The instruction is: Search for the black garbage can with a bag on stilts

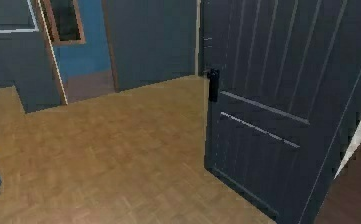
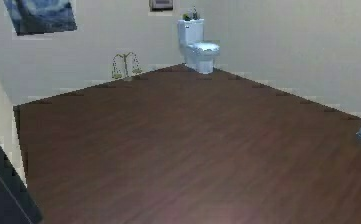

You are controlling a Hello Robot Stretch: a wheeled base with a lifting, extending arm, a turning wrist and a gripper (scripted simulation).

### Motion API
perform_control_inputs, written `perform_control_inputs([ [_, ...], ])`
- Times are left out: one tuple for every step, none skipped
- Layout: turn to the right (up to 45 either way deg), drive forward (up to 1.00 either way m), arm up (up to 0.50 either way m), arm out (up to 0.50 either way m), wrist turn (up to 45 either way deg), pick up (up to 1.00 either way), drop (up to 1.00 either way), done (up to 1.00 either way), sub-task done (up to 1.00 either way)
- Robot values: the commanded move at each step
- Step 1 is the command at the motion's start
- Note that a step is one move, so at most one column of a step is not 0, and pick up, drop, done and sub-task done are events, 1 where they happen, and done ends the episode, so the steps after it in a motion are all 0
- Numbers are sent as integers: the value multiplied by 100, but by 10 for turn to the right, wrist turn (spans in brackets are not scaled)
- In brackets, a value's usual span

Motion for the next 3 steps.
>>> perform_control_inputs([
  [-330,0,0,0,0,0,0,0,0],
  [0,100,0,0,0,0,0,0,0],
  [-30,0,0,0,0,0,0,0,0],
])
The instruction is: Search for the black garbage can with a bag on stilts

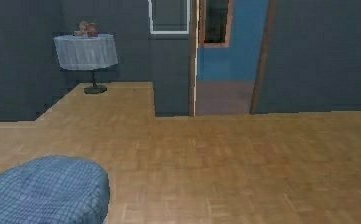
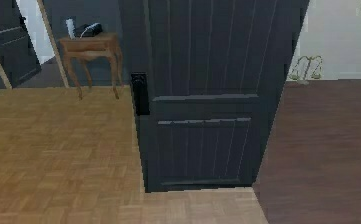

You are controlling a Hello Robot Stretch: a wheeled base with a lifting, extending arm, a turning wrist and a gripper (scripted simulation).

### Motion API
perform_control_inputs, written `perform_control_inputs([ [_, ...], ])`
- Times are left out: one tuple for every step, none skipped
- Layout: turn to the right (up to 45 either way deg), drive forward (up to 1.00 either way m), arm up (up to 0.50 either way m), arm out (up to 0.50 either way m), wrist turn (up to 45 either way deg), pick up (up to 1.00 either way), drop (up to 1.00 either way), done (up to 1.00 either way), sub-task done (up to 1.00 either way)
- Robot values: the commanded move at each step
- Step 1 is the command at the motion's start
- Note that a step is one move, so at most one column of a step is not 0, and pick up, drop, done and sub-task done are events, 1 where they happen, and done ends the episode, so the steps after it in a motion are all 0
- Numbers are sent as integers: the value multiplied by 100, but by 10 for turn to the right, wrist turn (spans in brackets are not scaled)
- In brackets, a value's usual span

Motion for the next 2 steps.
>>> perform_control_inputs([
  [60,0,0,0,0,0,0,0,0],
  [0,85,0,0,0,0,0,0,0],
])
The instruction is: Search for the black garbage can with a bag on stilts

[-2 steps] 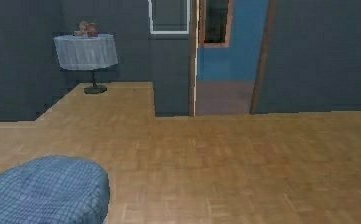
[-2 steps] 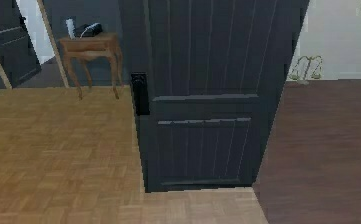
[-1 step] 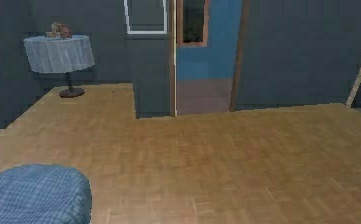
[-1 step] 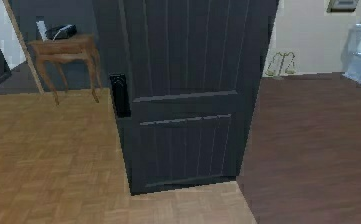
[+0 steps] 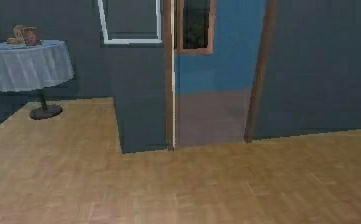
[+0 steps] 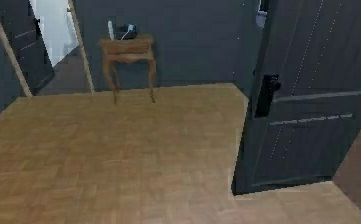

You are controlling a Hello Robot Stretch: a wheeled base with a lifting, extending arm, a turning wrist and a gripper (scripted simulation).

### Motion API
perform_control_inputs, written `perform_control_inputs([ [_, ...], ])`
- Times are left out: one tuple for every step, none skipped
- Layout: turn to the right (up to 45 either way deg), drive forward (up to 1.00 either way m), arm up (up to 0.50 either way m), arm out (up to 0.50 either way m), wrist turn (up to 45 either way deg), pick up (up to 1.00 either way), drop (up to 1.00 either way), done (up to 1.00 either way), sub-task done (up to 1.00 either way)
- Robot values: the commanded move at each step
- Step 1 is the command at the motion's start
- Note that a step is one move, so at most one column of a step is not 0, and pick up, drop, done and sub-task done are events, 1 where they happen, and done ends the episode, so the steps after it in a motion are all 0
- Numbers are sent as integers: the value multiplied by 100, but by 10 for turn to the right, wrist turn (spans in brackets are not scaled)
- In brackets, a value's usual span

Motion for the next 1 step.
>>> perform_control_inputs([
  [90,0,0,0,0,0,0,0,0],
])
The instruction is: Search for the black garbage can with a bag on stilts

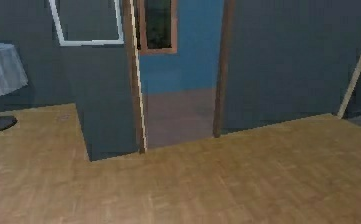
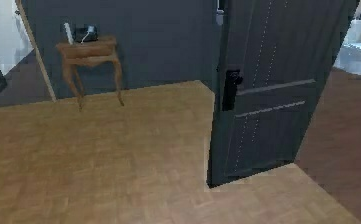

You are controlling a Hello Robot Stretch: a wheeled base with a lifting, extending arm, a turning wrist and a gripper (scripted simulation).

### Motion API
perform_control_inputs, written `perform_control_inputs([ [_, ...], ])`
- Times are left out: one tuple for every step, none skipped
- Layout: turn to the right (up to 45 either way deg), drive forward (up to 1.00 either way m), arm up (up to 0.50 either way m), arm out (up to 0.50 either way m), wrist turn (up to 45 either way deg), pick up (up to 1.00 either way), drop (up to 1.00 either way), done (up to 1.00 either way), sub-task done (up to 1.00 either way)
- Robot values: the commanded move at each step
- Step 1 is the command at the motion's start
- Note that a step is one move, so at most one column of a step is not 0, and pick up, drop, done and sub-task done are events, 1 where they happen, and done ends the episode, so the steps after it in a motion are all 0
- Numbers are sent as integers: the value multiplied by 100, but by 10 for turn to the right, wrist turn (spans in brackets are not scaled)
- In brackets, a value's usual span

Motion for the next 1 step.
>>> perform_control_inputs([
  [0,5,0,0,0,0,0,0,0],
])
